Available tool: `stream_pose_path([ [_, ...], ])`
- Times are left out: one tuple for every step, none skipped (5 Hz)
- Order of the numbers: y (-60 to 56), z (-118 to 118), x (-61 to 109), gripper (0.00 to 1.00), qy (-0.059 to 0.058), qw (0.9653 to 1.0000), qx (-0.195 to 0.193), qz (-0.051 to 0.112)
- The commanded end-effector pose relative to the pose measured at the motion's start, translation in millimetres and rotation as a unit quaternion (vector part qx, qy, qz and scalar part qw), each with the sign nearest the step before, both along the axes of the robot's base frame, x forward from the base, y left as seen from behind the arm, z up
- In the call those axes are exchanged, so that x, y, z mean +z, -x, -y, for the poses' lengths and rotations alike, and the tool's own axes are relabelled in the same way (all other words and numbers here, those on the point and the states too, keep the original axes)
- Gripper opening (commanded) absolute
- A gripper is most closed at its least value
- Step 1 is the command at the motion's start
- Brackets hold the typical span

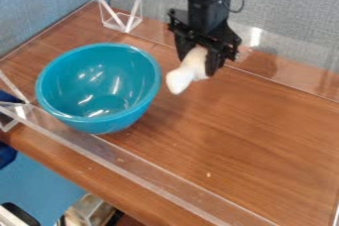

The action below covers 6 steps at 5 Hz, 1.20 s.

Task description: Put the mushroom in the blue bowl

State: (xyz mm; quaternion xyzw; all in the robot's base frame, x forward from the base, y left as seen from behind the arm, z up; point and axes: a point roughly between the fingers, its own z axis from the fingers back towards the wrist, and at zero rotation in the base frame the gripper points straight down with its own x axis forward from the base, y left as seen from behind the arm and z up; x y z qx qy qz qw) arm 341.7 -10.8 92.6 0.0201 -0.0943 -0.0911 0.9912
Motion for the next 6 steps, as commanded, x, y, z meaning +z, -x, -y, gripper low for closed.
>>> stream_pose_path([
  [-4.3,-12,15.9,0.0,0.002,0.9992,-0.002,0.04],
  [-9.4,-17,3.8,0.0,0.004,0.9991,-0.007,0.042],
  [-15.8,-9,8.1,0.0,0.006,0.999,-0.007,0.044],
  [-20.4,1,13.9,0.0,0.008,0.9989,-0.008,0.046],
  [-25.8,2,13.8,0.0,0.01,0.9987,-0.009,0.049],
  [-28.9,1,17.8,0.0,0.012,0.9984,-0.009,0.054],
])
